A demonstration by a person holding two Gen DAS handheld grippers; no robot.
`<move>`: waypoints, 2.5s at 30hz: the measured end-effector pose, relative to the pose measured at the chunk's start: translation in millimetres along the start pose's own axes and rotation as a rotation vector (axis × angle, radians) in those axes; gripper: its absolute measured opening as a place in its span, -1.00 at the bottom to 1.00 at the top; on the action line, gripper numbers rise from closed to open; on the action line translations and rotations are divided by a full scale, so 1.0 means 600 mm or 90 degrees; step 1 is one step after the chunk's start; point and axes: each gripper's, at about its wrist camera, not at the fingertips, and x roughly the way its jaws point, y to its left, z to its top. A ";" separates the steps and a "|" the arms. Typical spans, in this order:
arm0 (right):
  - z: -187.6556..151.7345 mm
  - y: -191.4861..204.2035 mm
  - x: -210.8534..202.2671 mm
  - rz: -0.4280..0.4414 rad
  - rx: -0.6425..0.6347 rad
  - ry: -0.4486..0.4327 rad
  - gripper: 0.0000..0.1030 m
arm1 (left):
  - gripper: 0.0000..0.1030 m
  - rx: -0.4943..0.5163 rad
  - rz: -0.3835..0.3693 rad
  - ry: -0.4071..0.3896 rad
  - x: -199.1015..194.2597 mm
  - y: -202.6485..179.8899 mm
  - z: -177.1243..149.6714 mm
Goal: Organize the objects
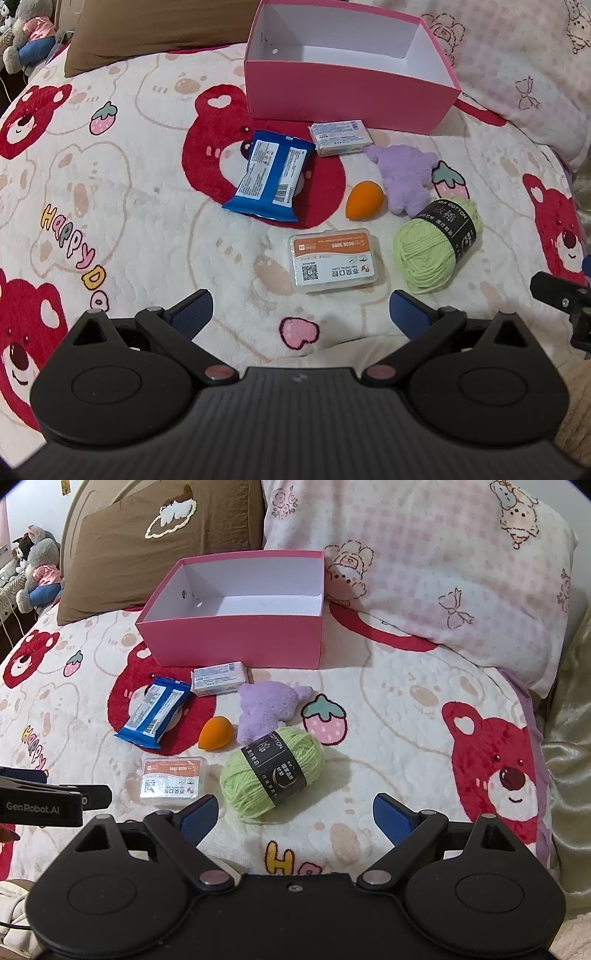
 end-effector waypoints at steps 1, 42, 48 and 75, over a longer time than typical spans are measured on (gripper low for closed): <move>0.000 0.000 0.000 -0.001 0.000 0.000 0.81 | 1.00 -0.001 0.000 0.000 0.000 0.000 -0.001; -0.006 -0.006 0.008 -0.001 0.003 0.007 0.81 | 1.00 -0.024 -0.012 0.029 0.012 0.002 -0.003; -0.006 -0.003 0.009 -0.002 0.000 0.011 0.81 | 1.00 -0.024 -0.012 0.029 0.012 0.002 -0.003; 0.002 -0.026 0.008 0.025 -0.001 0.010 0.81 | 1.00 -0.008 -0.012 0.036 0.013 -0.020 -0.002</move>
